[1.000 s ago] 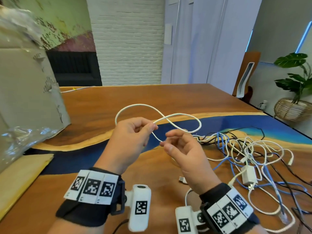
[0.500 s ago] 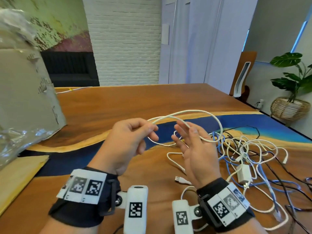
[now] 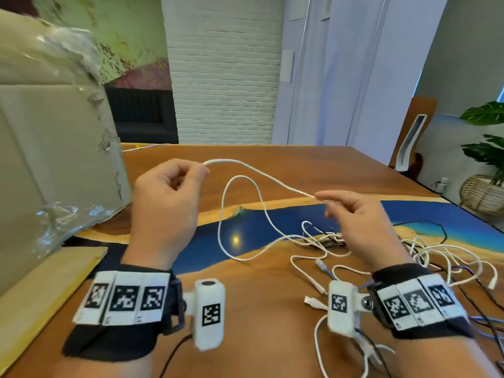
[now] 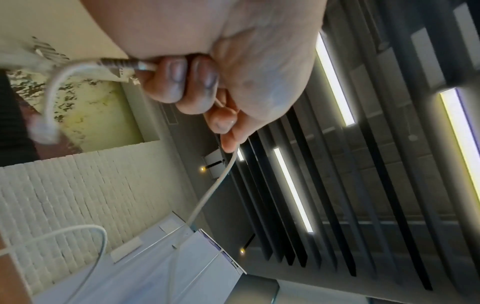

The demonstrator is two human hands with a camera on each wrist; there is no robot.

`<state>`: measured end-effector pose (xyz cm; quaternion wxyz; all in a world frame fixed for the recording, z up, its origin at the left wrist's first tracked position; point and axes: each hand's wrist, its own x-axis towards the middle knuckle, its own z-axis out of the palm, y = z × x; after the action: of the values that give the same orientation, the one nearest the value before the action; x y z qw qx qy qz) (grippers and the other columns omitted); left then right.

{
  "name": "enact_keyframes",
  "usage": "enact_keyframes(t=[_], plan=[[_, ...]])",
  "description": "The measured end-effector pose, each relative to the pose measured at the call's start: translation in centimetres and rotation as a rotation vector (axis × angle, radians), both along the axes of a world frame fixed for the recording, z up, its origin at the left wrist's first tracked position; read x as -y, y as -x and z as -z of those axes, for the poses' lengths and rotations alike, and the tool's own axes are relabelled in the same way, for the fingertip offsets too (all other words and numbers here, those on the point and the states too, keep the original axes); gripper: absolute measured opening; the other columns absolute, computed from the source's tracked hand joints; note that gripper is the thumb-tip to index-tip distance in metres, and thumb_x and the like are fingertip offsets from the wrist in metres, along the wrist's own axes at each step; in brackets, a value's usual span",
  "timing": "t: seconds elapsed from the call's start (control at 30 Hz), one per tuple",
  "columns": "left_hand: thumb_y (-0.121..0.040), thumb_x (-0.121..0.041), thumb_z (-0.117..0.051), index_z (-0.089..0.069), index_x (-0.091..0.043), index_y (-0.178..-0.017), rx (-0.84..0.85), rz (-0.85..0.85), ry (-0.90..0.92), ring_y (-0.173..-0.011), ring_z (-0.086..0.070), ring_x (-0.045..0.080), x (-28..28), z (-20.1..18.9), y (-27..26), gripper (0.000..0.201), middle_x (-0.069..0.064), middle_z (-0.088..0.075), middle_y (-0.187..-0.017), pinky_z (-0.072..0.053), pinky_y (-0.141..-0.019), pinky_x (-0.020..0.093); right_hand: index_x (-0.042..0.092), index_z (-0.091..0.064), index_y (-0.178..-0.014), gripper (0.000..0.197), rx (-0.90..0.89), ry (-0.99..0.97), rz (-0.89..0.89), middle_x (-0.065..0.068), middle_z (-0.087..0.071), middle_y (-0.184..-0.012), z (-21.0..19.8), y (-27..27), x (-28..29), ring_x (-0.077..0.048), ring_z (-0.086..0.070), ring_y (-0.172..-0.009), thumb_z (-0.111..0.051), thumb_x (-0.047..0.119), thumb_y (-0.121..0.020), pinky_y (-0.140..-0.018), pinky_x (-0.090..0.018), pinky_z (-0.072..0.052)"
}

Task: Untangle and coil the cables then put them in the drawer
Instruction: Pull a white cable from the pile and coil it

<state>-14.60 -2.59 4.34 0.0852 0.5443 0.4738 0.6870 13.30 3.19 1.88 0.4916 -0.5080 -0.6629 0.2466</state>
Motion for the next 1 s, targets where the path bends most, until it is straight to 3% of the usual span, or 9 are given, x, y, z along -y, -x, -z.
enact_keyframes(t=[0.07, 0.17, 0.27, 0.33, 0.43, 0.57, 0.7, 0.87, 1.0], plan=[[-0.097, -0.021, -0.068, -0.076, -0.023, -0.08, -0.094, 0.048, 0.044, -0.055, -0.046, 0.004, -0.2, 0.4, -0.5, 0.019, -0.008, -0.058, -0.057, -0.038, -0.052, 0.021, 0.041, -0.065, -0.132, 0.036, 0.145, -0.028, -0.005, 0.01, -0.068, -0.12, -0.7, 1.8, 0.1, -0.003, -0.06, -0.102, -0.059, 0.02, -0.102, -0.089, -0.017, -0.043], [-0.097, -0.027, -0.068, -0.077, -0.027, -0.079, -0.274, 0.058, 0.176, -0.063, -0.058, 0.004, -0.8, 0.9, -1.2, 0.02, -0.016, -0.066, -0.065, -0.048, -0.059, 0.028, 0.044, -0.036, -0.153, 0.068, 0.374, -0.249, 0.008, 0.009, -0.034, -0.163, -1.7, 5.7, 1.0, -0.014, -0.023, -0.153, -0.064, 0.02, -0.096, -0.125, -0.051, -0.014], [-0.096, -0.032, -0.065, -0.074, -0.026, -0.076, -0.355, 0.084, 0.218, -0.065, -0.06, 0.007, -1.2, 1.4, -1.6, 0.023, -0.013, -0.066, -0.064, -0.048, -0.061, 0.035, 0.045, -0.046, -0.146, 0.06, 0.391, -0.364, -0.2, 0.018, -0.039, -0.159, -1.8, 9.4, 1.9, -0.007, -0.015, -0.155, -0.051, 0.013, -0.096, -0.122, -0.053, 0.012], [-0.097, -0.031, -0.064, -0.07, -0.024, -0.071, -0.374, 0.115, 0.224, -0.06, -0.055, 0.008, -0.9, 1.4, -1.8, 0.028, -0.011, -0.061, -0.059, -0.045, -0.057, 0.036, 0.037, -0.063, -0.13, 0.047, 0.238, -0.317, -0.393, 0.02, -0.063, -0.135, -1.3, 10.5, 1.8, -0.003, -0.042, -0.142, -0.046, 0.005, -0.101, -0.128, -0.051, 0.001], [-0.096, -0.035, -0.069, -0.063, -0.015, -0.063, -0.233, 0.169, 0.292, -0.048, -0.046, 0.008, -0.5, 0.6, -0.7, 0.039, -0.011, -0.049, -0.049, -0.048, -0.05, 0.03, 0.023, -0.073, -0.109, 0.028, 0.039, -0.234, -0.502, 0.017, -0.073, -0.079, -1.7, 10.0, 1.1, -0.001, -0.067, -0.079, -0.053, 0.005, -0.105, -0.083, -0.026, -0.053], [-0.095, -0.053, -0.064, -0.038, -0.02, -0.055, -0.051, 0.26, 0.426, -0.045, -0.022, 0.017, -1.3, -0.1, 2.8, 0.058, -0.004, -0.024, -0.051, -0.028, -0.039, 0.028, 0.024, -0.077, -0.099, 0.024, -0.102, -0.329, -0.304, 0.026, -0.072, -0.078, -2.2, 7.5, -0.6, 0.006, -0.064, -0.073, -0.061, 0.006, -0.1, -0.068, -0.007, -0.044], [-0.099, -0.041, -0.051, -0.053, -0.02, -0.061, 0.477, 0.73, 0.394, -0.043, -0.006, 0.012, -2.3, -0.4, 1.7, 0.043, -0.005, -0.012, -0.054, -0.008, -0.043, 0.028, 0.028, -0.079, -0.097, 0.021, -0.028, -0.263, -0.237, 0.029, -0.072, -0.077, -1.5, 6.6, -1.5, 0.006, -0.063, -0.072, -0.066, 0.011, -0.098, -0.066, -0.007, -0.044], [-0.108, -0.035, -0.039, -0.067, -0.013, -0.088, 0.842, 0.849, 0.195, -0.041, -0.012, 0.008, -3.1, -1.5, -1.1, 0.041, -0.008, -0.015, -0.055, -0.017, -0.041, 0.02, 0.031, -0.077, -0.114, 0.025, 0.082, -0.13, -0.315, 0.026, -0.06, -0.057, -0.4, 8.6, -1.0, 0.005, -0.053, -0.056, -0.062, 0.016, -0.101, -0.056, -0.008, -0.038], [-0.109, -0.033, -0.039, -0.067, -0.017, -0.103, 1.083, 0.923, 0.066, -0.06, -0.058, 0.004, -3.0, -1.2, -1.1, 0.033, -0.01, -0.056, -0.065, -0.046, -0.065, 0.021, 0.034, -0.075, -0.099, 0.026, 0.262, -0.116, -0.45, -0.004, -0.061, -0.063, 0.0, 11.1, 0.8, -0.004, -0.044, -0.053, -0.054, 0.02, -0.105, -0.054, -0.023, -0.035]])
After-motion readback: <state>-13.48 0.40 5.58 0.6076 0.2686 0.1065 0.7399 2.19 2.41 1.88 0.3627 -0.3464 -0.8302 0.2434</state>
